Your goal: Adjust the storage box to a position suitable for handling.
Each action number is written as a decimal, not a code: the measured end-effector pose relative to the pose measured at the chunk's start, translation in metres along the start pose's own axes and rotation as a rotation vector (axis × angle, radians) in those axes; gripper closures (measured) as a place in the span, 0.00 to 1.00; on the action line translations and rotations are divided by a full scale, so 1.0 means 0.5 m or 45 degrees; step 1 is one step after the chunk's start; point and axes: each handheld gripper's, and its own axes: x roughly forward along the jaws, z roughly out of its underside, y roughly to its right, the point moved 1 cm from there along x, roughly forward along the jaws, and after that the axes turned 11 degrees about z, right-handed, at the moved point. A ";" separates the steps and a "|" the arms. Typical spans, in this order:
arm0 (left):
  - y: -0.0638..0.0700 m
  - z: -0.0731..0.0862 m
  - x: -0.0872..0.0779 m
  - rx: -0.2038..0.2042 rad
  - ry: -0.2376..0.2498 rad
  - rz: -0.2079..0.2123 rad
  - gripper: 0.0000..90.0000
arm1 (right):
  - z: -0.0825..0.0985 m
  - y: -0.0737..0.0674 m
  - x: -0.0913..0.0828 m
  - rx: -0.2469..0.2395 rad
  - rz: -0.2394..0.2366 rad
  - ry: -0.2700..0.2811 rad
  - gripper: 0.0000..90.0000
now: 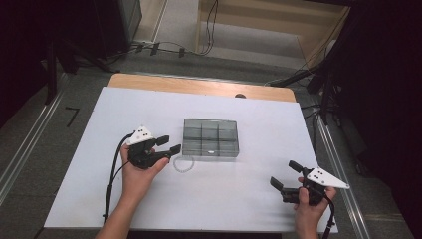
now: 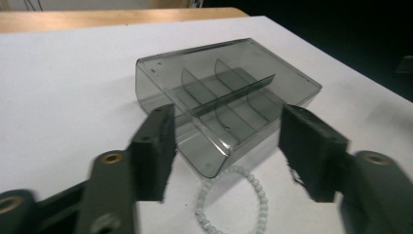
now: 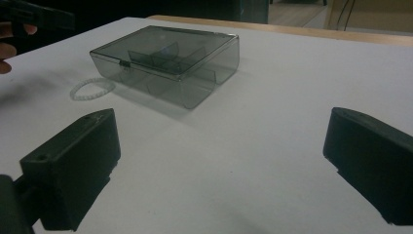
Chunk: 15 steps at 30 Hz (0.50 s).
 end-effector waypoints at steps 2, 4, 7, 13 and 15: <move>0.006 0.002 -0.003 0.002 0.004 0.018 0.27 | -0.002 -0.004 0.001 -0.009 -0.011 -0.003 0.00; 0.012 0.006 -0.004 0.006 0.004 0.020 0.16 | -0.006 -0.009 0.002 -0.026 -0.018 -0.005 0.00; 0.016 0.011 -0.003 0.012 0.006 0.051 0.04 | -0.015 -0.017 0.004 -0.029 -0.046 0.000 0.00; 0.022 0.015 0.002 0.028 0.014 0.084 0.00 | -0.043 -0.041 0.014 -0.054 -0.091 -0.001 0.00; 0.024 0.016 0.004 0.034 0.008 0.091 0.00 | -0.053 -0.050 0.020 -0.064 -0.100 -0.005 0.00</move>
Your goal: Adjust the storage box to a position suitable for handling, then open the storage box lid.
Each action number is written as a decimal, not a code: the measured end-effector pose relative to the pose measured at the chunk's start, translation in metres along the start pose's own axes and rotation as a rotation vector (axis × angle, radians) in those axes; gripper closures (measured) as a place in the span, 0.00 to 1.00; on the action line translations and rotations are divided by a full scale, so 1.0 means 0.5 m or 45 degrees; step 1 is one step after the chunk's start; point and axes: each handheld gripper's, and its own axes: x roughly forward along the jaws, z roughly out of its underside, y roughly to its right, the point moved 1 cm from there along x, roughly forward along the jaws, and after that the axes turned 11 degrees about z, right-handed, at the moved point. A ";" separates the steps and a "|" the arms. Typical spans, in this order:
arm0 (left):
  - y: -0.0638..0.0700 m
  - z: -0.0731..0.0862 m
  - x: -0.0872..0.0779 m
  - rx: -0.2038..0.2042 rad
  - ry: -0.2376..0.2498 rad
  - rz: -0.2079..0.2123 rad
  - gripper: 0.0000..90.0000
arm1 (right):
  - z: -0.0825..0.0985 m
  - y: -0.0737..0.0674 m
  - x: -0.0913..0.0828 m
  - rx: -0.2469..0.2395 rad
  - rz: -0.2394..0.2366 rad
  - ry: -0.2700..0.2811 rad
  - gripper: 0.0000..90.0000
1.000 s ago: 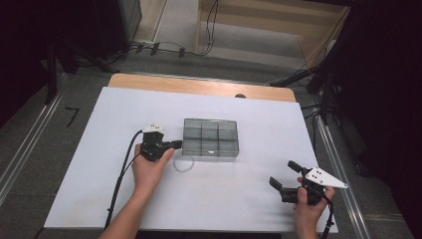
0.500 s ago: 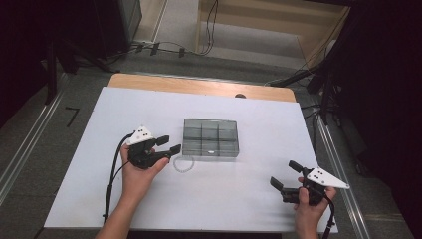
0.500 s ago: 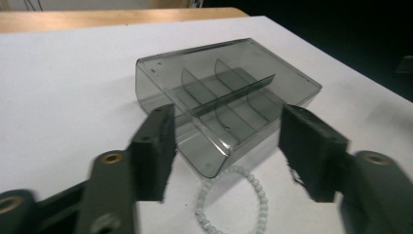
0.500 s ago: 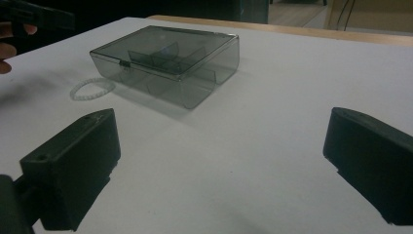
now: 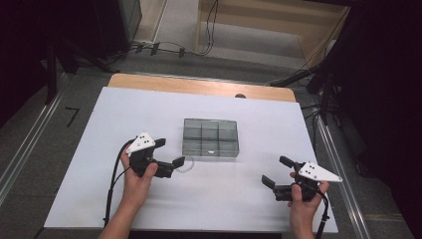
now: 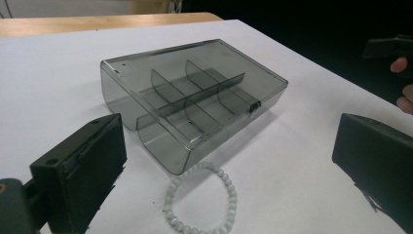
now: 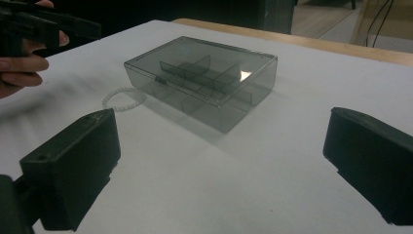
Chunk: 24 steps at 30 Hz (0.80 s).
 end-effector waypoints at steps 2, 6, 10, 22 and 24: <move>0.001 0.000 -0.001 0.003 -0.001 0.010 0.00 | -0.008 -0.008 0.008 -0.008 -0.014 -0.010 0.00; 0.005 -0.001 0.001 0.010 -0.001 0.018 0.00 | -0.022 -0.021 0.025 -0.016 -0.039 -0.031 0.00; 0.006 0.000 0.005 0.012 -0.008 0.020 0.00 | -0.041 -0.034 0.044 -0.024 -0.040 -0.041 0.00; -0.001 -0.001 -0.004 0.012 0.000 0.007 0.00 | -0.092 -0.067 0.101 -0.063 -0.067 -0.064 0.00; -0.001 -0.001 -0.004 0.010 0.001 0.005 0.00 | -0.096 -0.071 0.112 -0.067 -0.089 -0.080 0.01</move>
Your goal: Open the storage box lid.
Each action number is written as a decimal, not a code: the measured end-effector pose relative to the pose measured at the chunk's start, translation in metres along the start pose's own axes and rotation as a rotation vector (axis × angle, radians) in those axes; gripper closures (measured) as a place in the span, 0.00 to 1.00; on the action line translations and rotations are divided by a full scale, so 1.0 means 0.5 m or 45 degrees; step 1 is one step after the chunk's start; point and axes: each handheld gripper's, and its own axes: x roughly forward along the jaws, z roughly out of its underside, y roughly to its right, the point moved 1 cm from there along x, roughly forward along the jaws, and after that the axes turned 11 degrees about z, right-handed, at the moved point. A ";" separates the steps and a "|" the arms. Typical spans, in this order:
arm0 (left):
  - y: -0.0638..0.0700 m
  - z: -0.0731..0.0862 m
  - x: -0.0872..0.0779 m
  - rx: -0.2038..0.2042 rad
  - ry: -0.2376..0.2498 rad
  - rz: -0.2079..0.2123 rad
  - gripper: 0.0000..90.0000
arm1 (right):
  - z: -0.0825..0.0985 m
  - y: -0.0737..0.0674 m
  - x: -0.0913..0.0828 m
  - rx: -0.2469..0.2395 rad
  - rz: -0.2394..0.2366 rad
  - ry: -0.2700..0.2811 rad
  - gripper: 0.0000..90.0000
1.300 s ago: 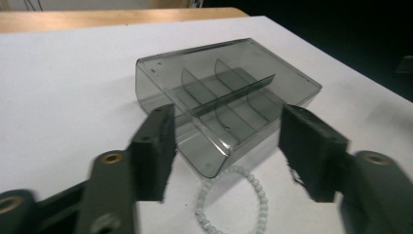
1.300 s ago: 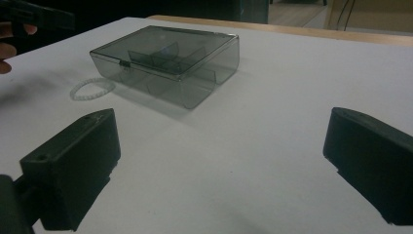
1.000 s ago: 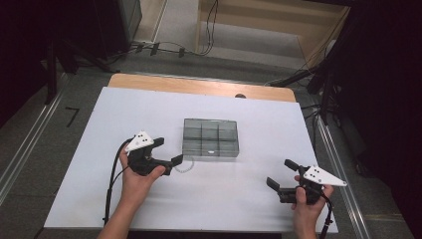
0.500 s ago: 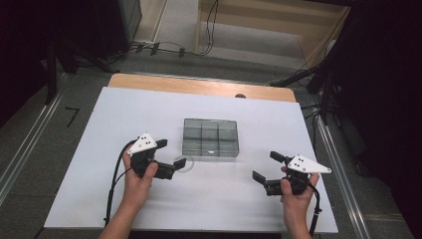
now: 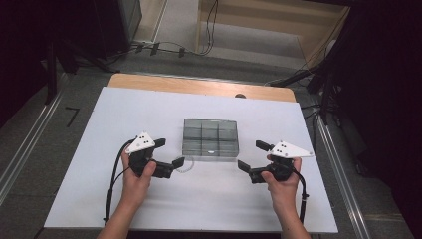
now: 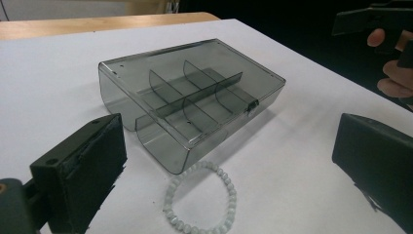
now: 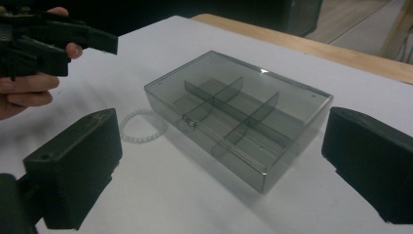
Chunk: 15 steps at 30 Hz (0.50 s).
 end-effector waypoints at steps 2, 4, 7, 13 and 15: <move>-0.001 0.000 0.001 -0.001 -0.002 -0.002 0.00 | -0.006 -0.003 0.010 0.003 -0.027 -0.006 0.04; -0.002 0.001 0.004 -0.004 -0.004 0.001 0.00 | -0.012 -0.006 0.022 -0.003 -0.065 -0.020 0.08; -0.002 0.004 0.008 0.002 -0.015 -0.001 0.00 | -0.018 -0.012 0.038 0.006 -0.080 -0.023 0.22; -0.005 0.007 0.013 -0.001 -0.030 -0.003 0.00 | -0.014 -0.033 0.076 -0.005 -0.040 -0.064 0.58; -0.006 0.009 0.016 -0.002 -0.030 -0.001 0.00 | -0.011 -0.045 0.089 -0.031 -0.023 -0.084 0.66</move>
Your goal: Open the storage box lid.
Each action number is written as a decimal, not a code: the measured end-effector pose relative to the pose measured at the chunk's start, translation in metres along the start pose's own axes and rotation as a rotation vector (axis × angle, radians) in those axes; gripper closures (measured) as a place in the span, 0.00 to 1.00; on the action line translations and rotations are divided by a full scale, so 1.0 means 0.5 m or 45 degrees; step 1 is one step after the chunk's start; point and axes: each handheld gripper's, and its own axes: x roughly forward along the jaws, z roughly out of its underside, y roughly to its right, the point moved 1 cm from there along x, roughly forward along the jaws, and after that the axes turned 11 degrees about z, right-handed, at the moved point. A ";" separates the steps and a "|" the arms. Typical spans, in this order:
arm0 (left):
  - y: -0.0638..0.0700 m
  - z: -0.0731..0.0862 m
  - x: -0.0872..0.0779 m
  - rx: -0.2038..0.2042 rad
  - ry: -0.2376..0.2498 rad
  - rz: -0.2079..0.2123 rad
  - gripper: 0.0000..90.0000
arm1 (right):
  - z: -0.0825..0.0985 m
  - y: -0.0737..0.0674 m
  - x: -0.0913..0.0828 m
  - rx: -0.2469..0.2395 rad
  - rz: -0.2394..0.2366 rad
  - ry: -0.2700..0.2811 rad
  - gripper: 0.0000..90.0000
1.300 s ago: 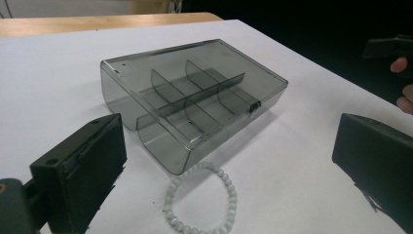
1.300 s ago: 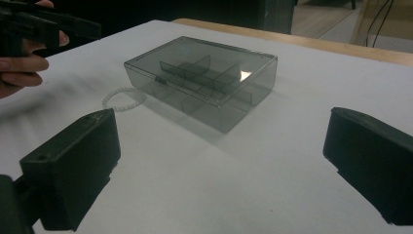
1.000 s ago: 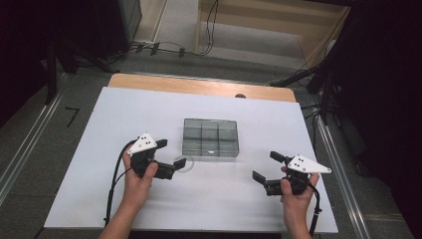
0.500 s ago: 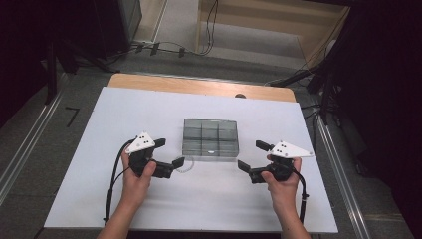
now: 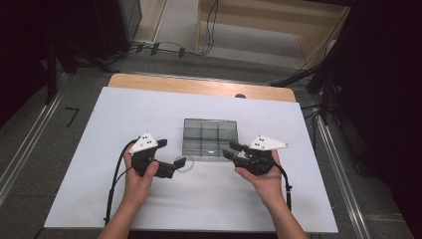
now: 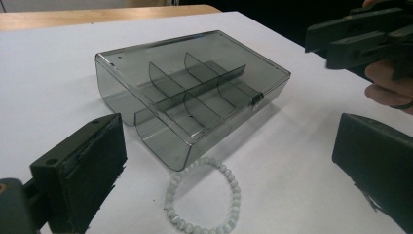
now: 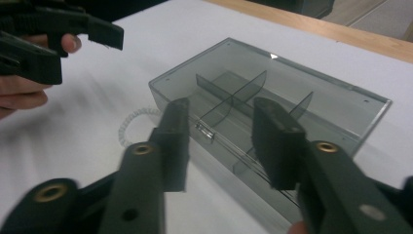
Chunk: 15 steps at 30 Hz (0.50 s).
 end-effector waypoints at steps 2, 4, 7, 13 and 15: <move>-0.001 0.002 0.002 -0.007 -0.006 0.002 0.00 | 0.003 -0.012 0.011 -0.028 0.002 -0.008 0.75; -0.001 0.003 0.002 -0.007 -0.011 -0.001 0.00 | 0.006 -0.022 0.022 -0.055 -0.007 -0.020 0.83; -0.001 0.003 0.003 -0.007 -0.010 0.001 0.00 | 0.011 -0.029 0.036 -0.054 -0.035 -0.045 0.93; -0.003 0.006 0.007 -0.012 -0.021 -0.001 0.00 | 0.023 -0.033 0.062 -0.036 -0.078 -0.118 0.97; -0.004 0.006 0.007 -0.012 -0.026 -0.002 0.00 | 0.029 -0.036 0.073 -0.049 -0.068 -0.149 0.97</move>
